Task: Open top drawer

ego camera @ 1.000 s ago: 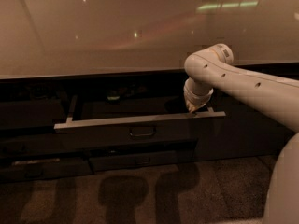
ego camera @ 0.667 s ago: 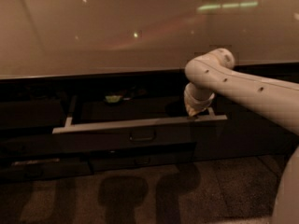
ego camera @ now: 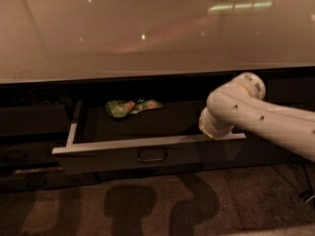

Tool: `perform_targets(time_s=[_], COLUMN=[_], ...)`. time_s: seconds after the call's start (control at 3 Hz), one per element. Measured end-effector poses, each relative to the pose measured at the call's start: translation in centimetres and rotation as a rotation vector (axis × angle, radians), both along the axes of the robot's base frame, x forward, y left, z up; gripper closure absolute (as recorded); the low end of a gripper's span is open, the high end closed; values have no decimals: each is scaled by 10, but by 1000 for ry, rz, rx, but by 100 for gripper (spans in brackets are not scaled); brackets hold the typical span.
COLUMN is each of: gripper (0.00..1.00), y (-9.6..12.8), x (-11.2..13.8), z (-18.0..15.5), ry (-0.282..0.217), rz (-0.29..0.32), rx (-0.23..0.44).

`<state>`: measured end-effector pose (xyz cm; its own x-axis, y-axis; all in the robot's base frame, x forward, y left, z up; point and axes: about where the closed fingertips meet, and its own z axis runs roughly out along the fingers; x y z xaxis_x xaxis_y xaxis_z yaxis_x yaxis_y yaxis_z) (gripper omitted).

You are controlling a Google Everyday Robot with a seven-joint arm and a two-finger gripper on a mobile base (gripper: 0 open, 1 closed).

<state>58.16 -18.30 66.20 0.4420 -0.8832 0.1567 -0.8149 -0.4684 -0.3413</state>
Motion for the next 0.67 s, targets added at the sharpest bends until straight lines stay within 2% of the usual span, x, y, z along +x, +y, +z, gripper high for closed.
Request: perform_targets(time_s=[0.33,0.67], gripper=[12,0], y=[0,-2], x=[-1,-32], z=[-1,-20], ry=[1,33], rz=[1,19], rx=[-1,-15])
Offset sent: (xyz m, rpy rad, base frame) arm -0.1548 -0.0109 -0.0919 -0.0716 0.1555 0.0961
